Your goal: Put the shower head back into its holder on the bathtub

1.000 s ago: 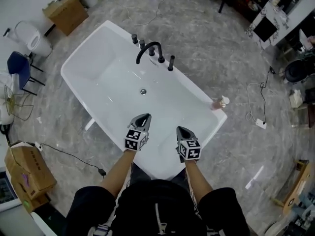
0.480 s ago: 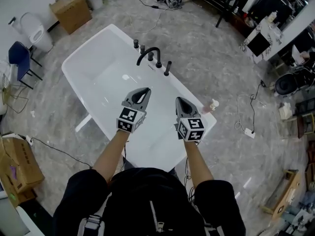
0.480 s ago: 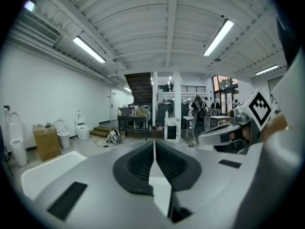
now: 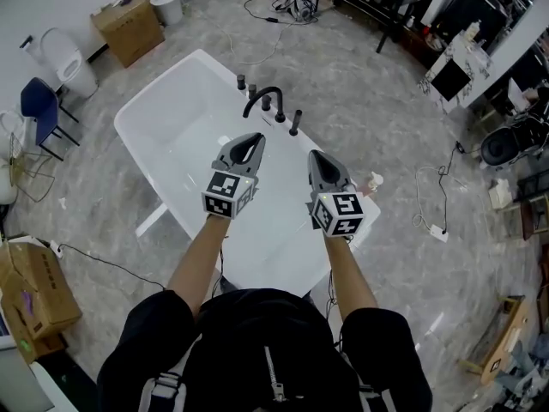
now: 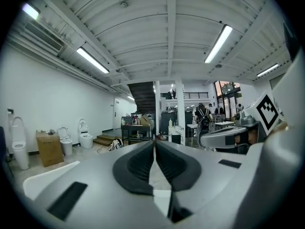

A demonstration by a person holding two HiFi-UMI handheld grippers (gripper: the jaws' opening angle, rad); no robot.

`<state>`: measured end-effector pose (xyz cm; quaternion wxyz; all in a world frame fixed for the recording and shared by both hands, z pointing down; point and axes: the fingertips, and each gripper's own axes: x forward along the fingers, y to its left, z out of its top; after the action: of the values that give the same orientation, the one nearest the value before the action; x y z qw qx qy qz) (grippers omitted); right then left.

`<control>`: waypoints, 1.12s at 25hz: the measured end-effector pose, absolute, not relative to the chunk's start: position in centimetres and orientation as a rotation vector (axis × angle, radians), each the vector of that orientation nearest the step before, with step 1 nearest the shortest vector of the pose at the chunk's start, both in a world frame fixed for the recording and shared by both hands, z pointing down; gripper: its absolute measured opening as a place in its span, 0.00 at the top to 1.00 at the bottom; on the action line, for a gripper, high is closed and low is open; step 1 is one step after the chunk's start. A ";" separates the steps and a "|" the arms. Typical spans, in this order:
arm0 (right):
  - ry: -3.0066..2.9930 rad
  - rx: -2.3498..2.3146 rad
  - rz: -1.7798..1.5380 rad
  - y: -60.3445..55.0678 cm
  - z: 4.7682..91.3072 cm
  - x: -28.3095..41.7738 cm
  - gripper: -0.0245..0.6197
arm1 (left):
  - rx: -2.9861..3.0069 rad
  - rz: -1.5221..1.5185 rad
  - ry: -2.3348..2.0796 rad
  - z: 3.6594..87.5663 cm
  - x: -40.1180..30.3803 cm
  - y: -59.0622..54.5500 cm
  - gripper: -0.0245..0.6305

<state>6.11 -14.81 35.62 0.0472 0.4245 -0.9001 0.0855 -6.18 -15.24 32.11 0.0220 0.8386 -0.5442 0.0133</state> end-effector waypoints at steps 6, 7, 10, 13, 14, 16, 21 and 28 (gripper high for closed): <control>-2.714 1.318 0.275 -13.6 37.4 6.7 0.95 | 2.584 0.028 -1.685 32.9 -6.4 -14.5 0.91; -2.711 1.322 0.270 -13.5 37.5 6.8 0.95 | 2.584 0.030 -1.683 32.9 -6.5 -14.5 0.91; -2.700 1.336 0.265 -13.6 37.7 7.5 0.95 | 2.586 0.047 -1.679 33.1 -6.1 -14.4 0.91; -2.690 1.353 0.270 -13.5 37.9 8.3 0.95 | 2.584 0.061 -1.674 33.5 -5.8 -14.2 0.91; -2.687 1.358 0.270 -13.5 38.0 8.4 0.95 | 2.581 0.062 -1.673 33.7 -5.9 -14.1 0.91; -2.684 1.363 0.270 -13.5 38.1 8.6 0.95 | 2.573 0.059 -1.673 34.0 -6.0 -14.1 0.91; -2.668 1.365 0.255 -13.4 38.5 8.9 0.95 | 2.561 0.058 -1.677 34.4 -6.6 -13.8 0.91; -2.628 1.371 0.248 -13.4 39.7 10.0 0.95 | 2.537 0.060 -1.690 35.2 -8.0 -13.4 0.91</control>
<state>10.01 -13.38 39.74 0.0837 0.4593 -0.8805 0.0830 -8.01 -13.43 35.19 0.0462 0.8311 -0.5538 0.0195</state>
